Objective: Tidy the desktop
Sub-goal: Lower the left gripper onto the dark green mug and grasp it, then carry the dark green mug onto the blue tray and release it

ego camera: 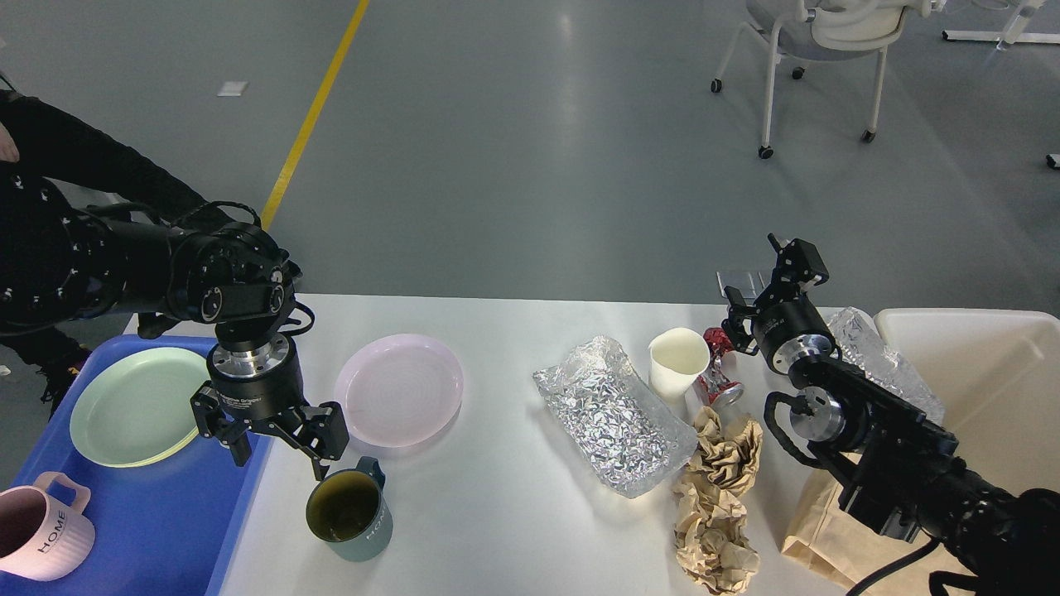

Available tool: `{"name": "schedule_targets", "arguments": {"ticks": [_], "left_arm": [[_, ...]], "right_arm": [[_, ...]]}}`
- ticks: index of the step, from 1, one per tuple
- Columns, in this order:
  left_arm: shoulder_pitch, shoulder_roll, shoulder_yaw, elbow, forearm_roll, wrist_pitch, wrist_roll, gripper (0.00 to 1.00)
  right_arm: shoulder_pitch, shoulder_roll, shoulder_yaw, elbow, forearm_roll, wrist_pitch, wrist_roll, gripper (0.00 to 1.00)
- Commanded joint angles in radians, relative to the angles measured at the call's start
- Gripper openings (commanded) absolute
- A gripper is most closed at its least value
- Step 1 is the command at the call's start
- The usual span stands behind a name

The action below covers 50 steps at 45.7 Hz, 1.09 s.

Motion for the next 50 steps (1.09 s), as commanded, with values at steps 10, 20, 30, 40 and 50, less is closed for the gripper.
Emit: {"name": "schedule_targets", "arguments": {"ticks": [10,20,30,40,50], "left_arm": [[0.110,-0.028,-0.036,0.080,0.007,0.000,0.003,0.95],[0.145,-0.057,-0.035,0.114,0.011,0.000,0.002,0.65],[0.165,-0.059,-0.030,0.114,0.011,0.000,0.002,0.25],[0.161,-0.059,-0.028,0.114,0.011,0.000,-0.004,0.00],[0.155,-0.057,-0.031,0.113,0.011,0.000,-0.006,0.00]], "right_arm": [[0.000,0.000,0.000,0.000,0.000,0.000,0.000,1.00],[0.000,0.000,0.000,0.000,0.000,0.000,0.000,1.00],[0.000,0.000,0.000,0.000,0.000,0.000,0.000,1.00],[0.000,0.000,0.000,0.000,0.000,0.000,0.000,1.00],[-0.002,0.000,0.000,0.000,0.000,0.000,0.000,1.00]]}}
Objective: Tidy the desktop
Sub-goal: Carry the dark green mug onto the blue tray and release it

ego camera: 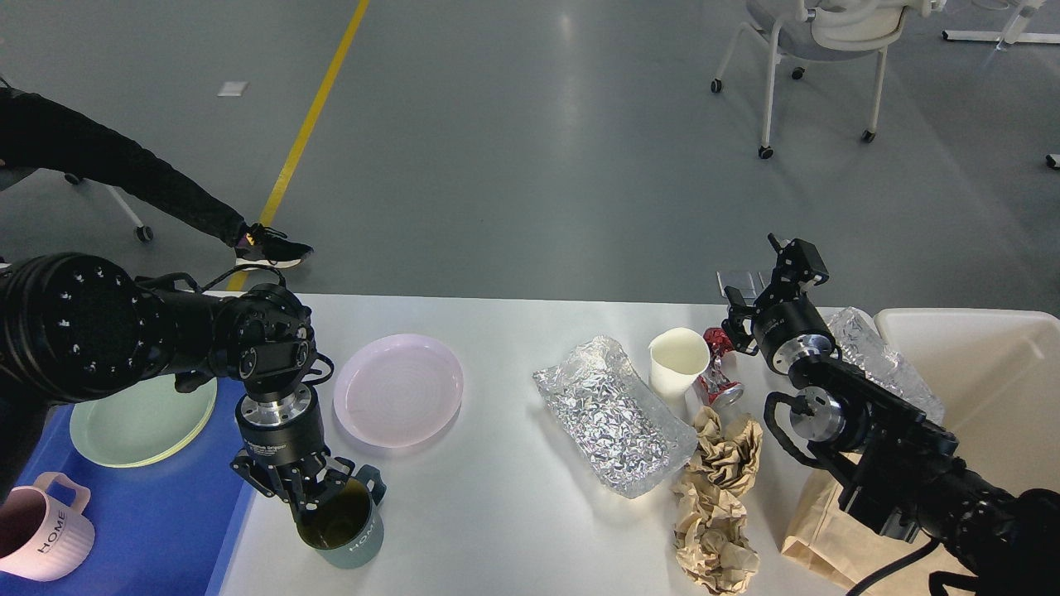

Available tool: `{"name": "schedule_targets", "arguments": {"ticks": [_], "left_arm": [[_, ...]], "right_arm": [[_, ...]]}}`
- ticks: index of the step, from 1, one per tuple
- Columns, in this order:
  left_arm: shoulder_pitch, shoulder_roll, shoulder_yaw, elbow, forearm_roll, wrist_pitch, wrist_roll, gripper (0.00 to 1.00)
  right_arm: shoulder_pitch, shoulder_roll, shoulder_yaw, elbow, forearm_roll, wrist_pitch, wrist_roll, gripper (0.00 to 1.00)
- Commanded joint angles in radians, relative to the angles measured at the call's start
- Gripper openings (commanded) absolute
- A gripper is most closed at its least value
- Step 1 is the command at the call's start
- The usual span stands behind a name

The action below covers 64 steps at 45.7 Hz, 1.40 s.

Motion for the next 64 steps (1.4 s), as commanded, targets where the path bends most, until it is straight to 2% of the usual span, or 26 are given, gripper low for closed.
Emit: {"name": "schedule_targets", "arguments": {"ticks": [1,6,9,15,23,26,31,38,64], "left_arm": [[-0.008,0.000,-0.004,-0.003,0.000,0.000,-0.001,0.00],[-0.045,0.008,-0.013,-0.016,-0.002,0.000,-0.002,0.00],[-0.122,0.033,-0.030,-0.020,-0.002,0.000,0.002,0.00],[-0.220,0.148,-0.087,-0.114,-0.002,0.000,0.017,0.00],[-0.260,0.296,-0.196,-0.243,-0.006,0.000,0.140,0.00],[-0.249,0.355,-0.201,-0.238,-0.009,0.000,0.163,0.00],[-0.225,0.445,-0.188,-0.203,-0.009,0.000,0.166,0.00],[-0.122,0.554,-0.187,-0.114,-0.011,0.000,0.165,0.00],[0.070,0.622,-0.167,-0.043,-0.015,0.000,0.157,0.00]], "right_arm": [[0.000,0.000,0.000,0.000,0.000,0.000,0.000,1.00],[0.000,0.000,0.000,0.000,0.000,0.000,0.000,1.00],[0.000,0.000,0.000,-0.002,0.000,0.000,0.000,1.00],[0.000,0.000,0.000,0.000,0.000,0.000,0.000,1.00],[0.000,0.000,0.000,0.000,0.000,0.000,0.000,1.00],[0.000,0.000,0.000,0.000,0.000,0.000,0.000,1.00],[0.000,0.000,0.000,0.000,0.000,0.000,0.000,1.00],[0.000,0.000,0.000,0.000,0.000,0.000,0.000,1.00],[0.000,0.000,0.000,0.000,0.000,0.000,0.000,1.00]]}}
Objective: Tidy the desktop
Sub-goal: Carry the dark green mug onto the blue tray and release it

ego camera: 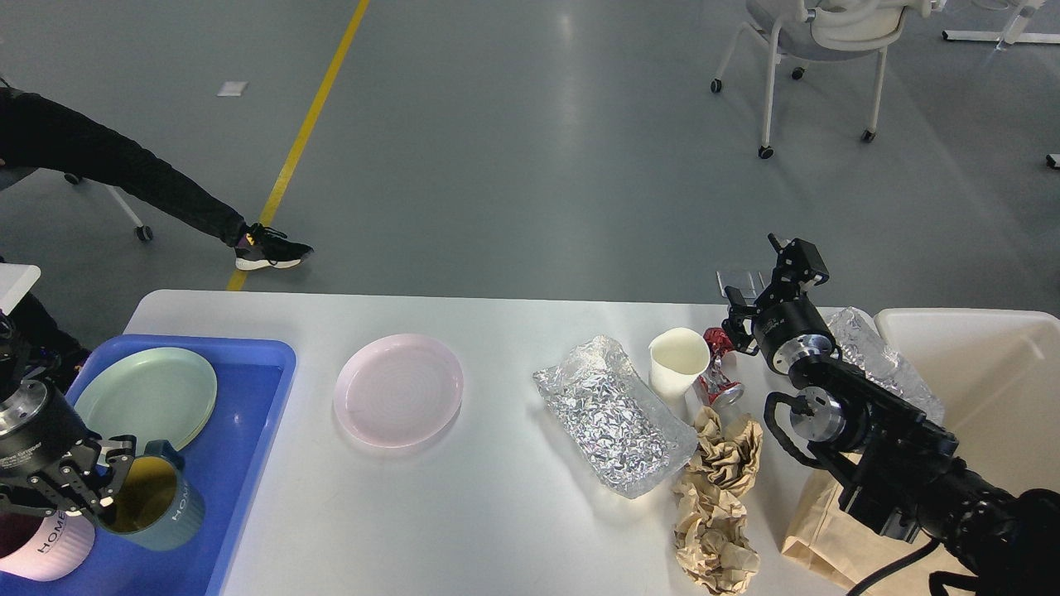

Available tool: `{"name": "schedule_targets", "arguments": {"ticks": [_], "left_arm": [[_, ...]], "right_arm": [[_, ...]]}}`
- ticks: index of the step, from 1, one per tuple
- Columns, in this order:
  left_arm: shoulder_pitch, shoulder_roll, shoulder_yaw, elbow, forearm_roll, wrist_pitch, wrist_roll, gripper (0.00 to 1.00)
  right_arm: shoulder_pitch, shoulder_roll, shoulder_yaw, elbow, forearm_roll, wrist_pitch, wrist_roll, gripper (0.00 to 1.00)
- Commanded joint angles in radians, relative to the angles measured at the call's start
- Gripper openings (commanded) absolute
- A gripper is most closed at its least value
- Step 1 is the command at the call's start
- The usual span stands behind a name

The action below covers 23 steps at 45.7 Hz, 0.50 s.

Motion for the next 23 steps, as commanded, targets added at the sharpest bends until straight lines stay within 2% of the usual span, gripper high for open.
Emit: {"name": "schedule_targets", "arguments": {"ticks": [1,19,23], "left_arm": [[0.027,-0.003,0.000,0.015,-0.001,0.000,-0.003,0.00],[0.095,-0.030,-0.016,0.084,-0.003,0.000,-0.005,0.00],[0.105,-0.036,-0.014,0.084,-0.003,0.000,-0.008,0.04]], "right_arm": [[0.000,0.000,0.000,0.000,0.000,0.000,0.000,1.00],[0.000,-0.001,0.000,0.000,0.000,0.000,0.000,1.00],[0.000,0.000,0.000,0.000,0.000,0.000,0.000,1.00]]}}
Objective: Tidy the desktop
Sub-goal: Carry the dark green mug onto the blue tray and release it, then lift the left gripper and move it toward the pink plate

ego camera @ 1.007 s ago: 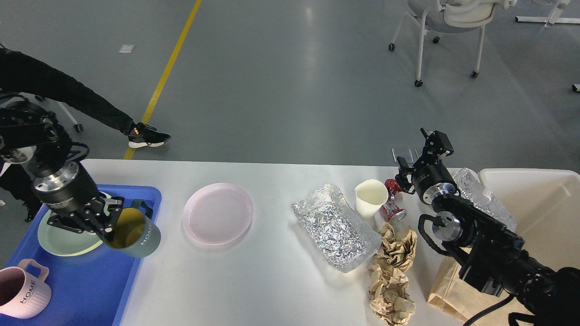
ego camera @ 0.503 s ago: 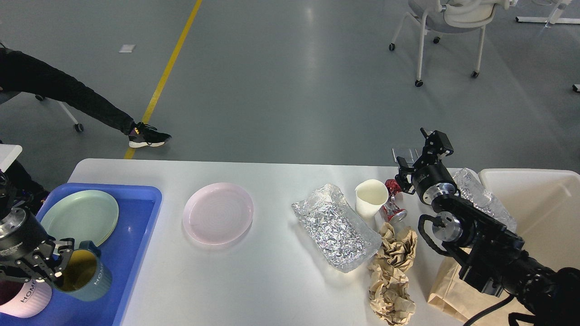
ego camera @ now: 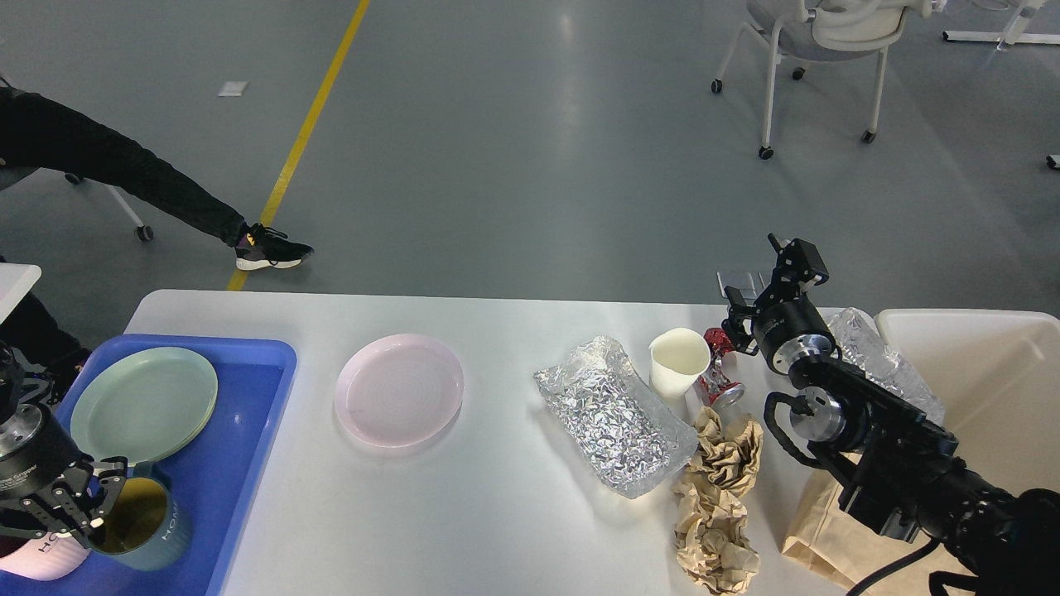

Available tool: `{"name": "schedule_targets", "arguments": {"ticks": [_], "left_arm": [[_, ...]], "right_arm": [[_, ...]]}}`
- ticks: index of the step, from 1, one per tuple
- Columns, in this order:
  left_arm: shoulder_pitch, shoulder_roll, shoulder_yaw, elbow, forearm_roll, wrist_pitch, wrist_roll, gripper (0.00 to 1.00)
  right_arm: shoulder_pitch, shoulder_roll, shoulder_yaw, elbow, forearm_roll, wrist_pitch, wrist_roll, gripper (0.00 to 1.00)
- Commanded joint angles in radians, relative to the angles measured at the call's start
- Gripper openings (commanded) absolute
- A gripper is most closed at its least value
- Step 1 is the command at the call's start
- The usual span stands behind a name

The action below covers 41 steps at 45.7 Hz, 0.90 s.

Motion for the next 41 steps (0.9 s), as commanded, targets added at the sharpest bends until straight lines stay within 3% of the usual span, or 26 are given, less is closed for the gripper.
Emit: {"name": "schedule_targets", "arguments": {"ticks": [1,7,14,23,33,41], "left_arm": [[0.012,-0.009,0.002,0.000,0.000,0.000,-0.003,0.06],[0.010,-0.011,0.010,0.000,0.000,0.000,-0.003,0.27],[0.005,-0.012,0.019,0.000,0.002,0.000,-0.003,0.43],[-0.016,-0.024,0.072,0.001,-0.002,0.000,-0.004,0.72],[-0.200,-0.043,0.232,0.001,-0.031,0.000,-0.004,0.89],[-0.336,-0.161,0.356,0.041,-0.138,0.000,-0.006,0.91]], "right_arm": [[0.000,0.000,0.000,0.000,0.000,0.000,0.000,1.00],[0.000,0.000,0.000,0.000,0.000,0.000,0.000,1.00],[0.000,0.000,0.000,0.000,0.000,0.000,0.000,1.00],[0.000,0.000,0.000,0.000,0.000,0.000,0.000,1.00],[0.000,0.000,0.000,0.000,0.000,0.000,0.000,1.00],[0.000,0.000,0.000,0.000,0.000,0.000,0.000,1.00]]}}
